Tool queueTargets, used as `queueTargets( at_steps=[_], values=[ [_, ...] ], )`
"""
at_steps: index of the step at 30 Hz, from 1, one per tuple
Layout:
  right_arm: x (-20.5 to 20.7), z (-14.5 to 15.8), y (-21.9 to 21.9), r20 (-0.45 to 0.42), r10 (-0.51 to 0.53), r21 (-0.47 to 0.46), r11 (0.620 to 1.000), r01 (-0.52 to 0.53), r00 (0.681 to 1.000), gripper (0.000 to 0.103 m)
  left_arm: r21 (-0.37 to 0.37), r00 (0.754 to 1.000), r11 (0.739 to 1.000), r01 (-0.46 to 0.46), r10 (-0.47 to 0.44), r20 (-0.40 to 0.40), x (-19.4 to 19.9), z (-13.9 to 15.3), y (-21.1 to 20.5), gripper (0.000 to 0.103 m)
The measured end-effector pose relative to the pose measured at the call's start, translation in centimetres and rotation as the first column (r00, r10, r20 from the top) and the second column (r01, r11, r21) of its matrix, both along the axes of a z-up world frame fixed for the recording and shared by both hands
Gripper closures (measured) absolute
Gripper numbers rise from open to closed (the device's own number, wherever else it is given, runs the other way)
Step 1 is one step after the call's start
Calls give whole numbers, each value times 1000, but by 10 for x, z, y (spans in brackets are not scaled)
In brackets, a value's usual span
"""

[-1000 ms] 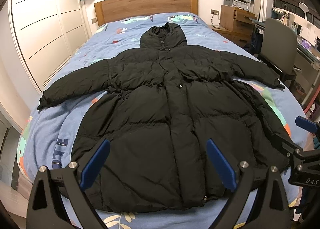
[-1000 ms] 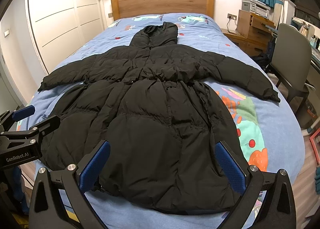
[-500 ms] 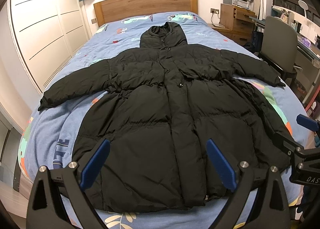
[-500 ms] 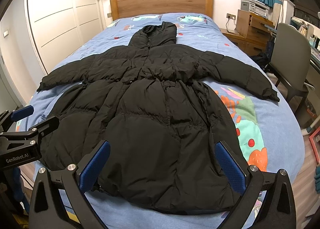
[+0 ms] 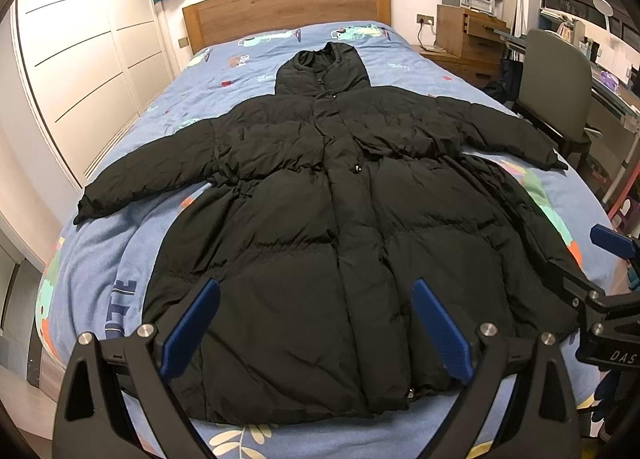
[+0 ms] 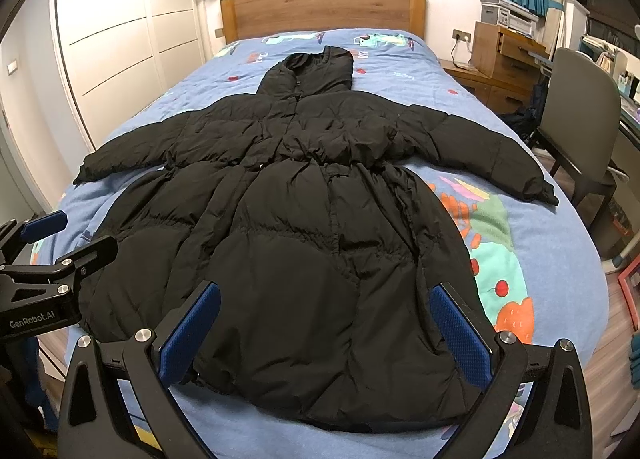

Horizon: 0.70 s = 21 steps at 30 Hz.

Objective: Fold large clothes

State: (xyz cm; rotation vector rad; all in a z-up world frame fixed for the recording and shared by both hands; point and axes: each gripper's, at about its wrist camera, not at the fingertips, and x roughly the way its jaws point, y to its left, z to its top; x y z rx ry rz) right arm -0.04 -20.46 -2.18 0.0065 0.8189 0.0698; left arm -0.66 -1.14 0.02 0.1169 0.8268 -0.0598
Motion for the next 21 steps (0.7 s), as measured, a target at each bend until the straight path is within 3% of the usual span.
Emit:
queueTargets(
  at_steps=[21],
  values=[
    [1, 3, 3, 17, 5, -5, 1000, -5, 1000, 0, -18, 999, 999, 28, -28, -37, 4, 0, 1, 5]
  ],
)
